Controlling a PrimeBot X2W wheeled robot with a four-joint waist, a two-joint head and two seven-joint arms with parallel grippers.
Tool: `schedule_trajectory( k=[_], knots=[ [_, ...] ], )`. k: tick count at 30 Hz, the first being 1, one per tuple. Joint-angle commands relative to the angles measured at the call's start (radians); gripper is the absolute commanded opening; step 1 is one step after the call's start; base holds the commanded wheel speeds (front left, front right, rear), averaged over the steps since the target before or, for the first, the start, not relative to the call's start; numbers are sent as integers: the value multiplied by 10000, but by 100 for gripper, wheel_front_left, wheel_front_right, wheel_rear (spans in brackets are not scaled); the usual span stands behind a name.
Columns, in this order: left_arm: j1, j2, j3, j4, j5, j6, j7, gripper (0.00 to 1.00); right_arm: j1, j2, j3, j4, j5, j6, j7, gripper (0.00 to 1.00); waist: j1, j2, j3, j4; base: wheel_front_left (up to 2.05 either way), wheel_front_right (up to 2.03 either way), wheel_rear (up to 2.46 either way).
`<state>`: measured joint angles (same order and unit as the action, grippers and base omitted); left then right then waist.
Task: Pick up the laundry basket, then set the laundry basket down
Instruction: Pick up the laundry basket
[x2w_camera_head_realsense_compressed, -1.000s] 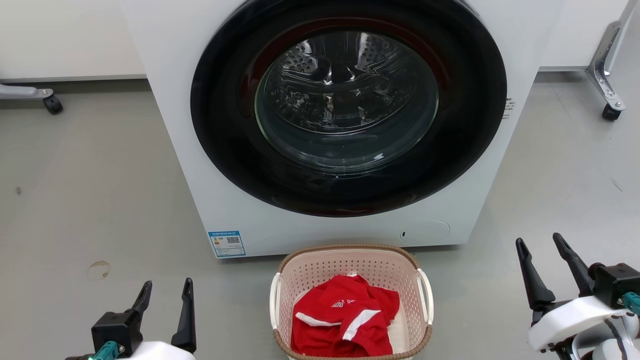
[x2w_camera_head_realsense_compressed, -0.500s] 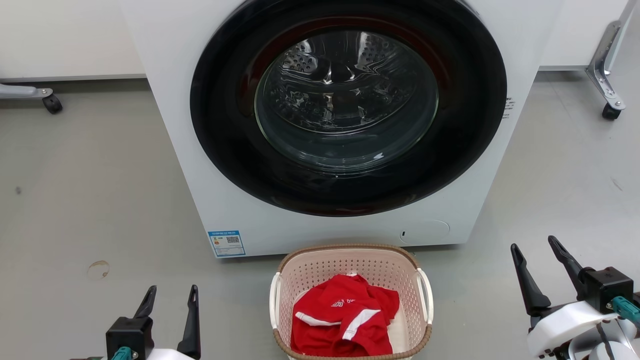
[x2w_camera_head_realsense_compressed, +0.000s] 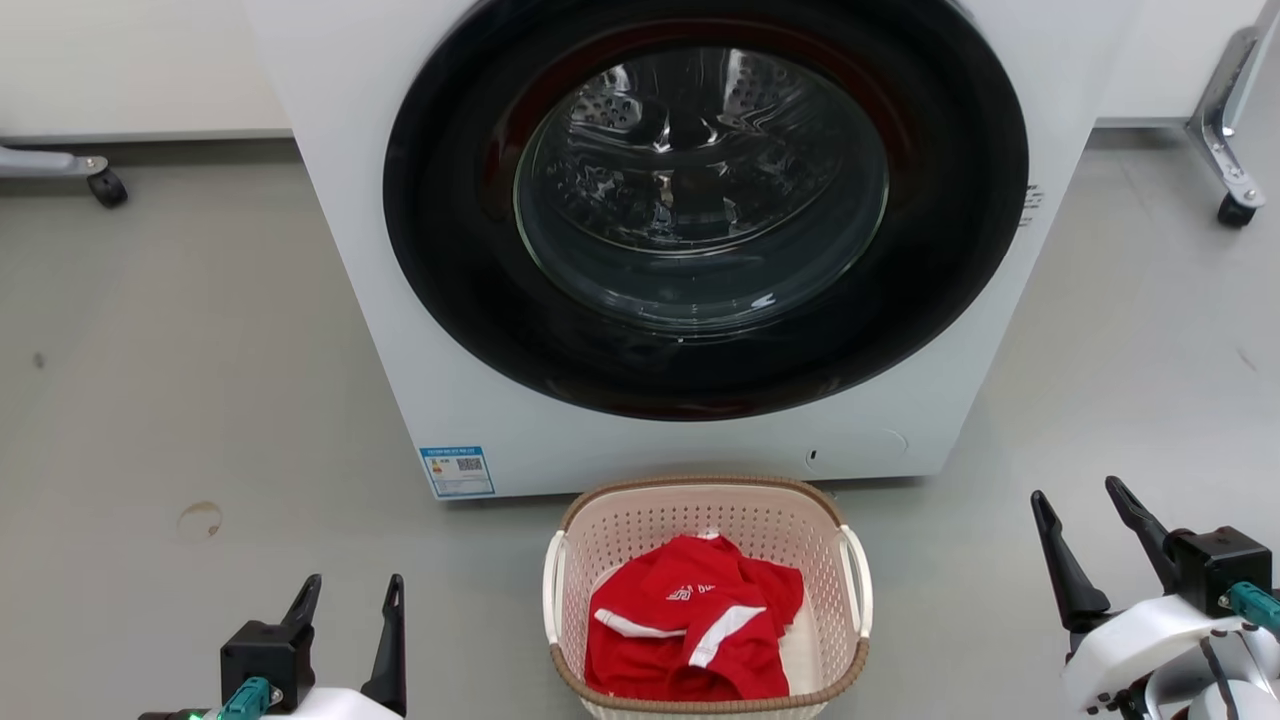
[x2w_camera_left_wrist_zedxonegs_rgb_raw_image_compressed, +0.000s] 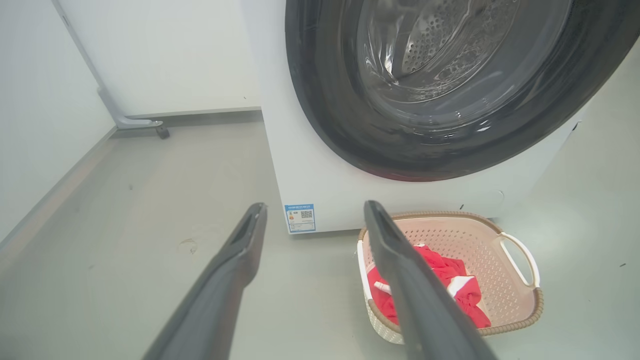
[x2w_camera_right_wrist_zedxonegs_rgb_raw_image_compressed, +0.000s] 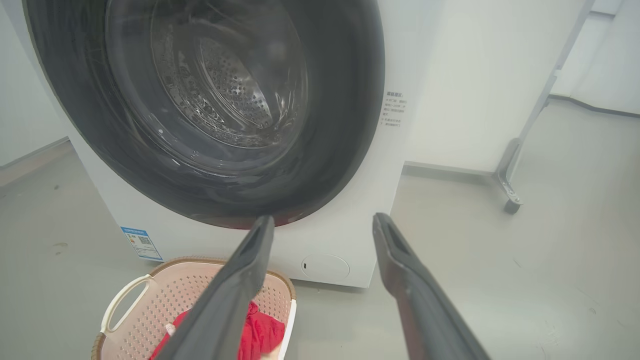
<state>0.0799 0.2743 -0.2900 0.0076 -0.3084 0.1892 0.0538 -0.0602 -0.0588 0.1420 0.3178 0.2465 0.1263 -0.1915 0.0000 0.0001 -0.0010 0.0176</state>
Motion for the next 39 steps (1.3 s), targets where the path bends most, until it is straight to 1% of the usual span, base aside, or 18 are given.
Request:
schedule_trajectory(
  k=[1,6,11,19,21,22,26,30,33,39],
  knots=[
    [-491,157,323,-347,-10,72,25,100,-604,-260,106,-217,53,44,86,100,0,-1,244,49,0,0,0],
    [-828,69,253,-444,-25,84,77,100,-819,-314,-154,-479,68,44,382,100,0,-1,1202,130,0,0,0],
    [-1393,-178,87,-334,-29,21,-84,100,-998,-442,-313,-738,127,44,475,100,0,-1,2449,190,0,0,0],
    [-2428,-776,-101,572,-163,-167,-850,100,-1199,-657,-410,-812,491,44,221,100,0,-1,4346,234,0,0,0],
    [-2690,-939,-171,867,-204,-249,-1055,100,-1321,-697,-396,-776,621,44,131,100,0,-1,4763,258,0,0,0],
    [-2690,-939,-171,867,-204,-249,-1055,100,-1321,-697,-396,-776,621,44,131,100,0,-1,4763,258,0,0,0],
    [-3200,-1285,-302,1580,-335,-452,-1470,100,-1568,-755,-413,-696,832,44,-67,100,0,-1,5588,341,0,0,0],
    [-3857,-1553,-459,2554,-473,-820,-1955,100,-1785,-892,-406,-523,1103,44,-228,100,0,-1,6393,469,0,0,0],
    [-4430,-1706,-572,3328,-547,-1092,-2288,100,-1962,-1012,-336,-346,1301,44,-336,100,0,-1,6969,575,0,0,0],
    [-5595,-1957,-679,4681,-683,-1477,-2827,100,-2462,-1156,-15,-101,1648,44,-510,100,0,-1,7974,712,0,0,0]
  ],
)
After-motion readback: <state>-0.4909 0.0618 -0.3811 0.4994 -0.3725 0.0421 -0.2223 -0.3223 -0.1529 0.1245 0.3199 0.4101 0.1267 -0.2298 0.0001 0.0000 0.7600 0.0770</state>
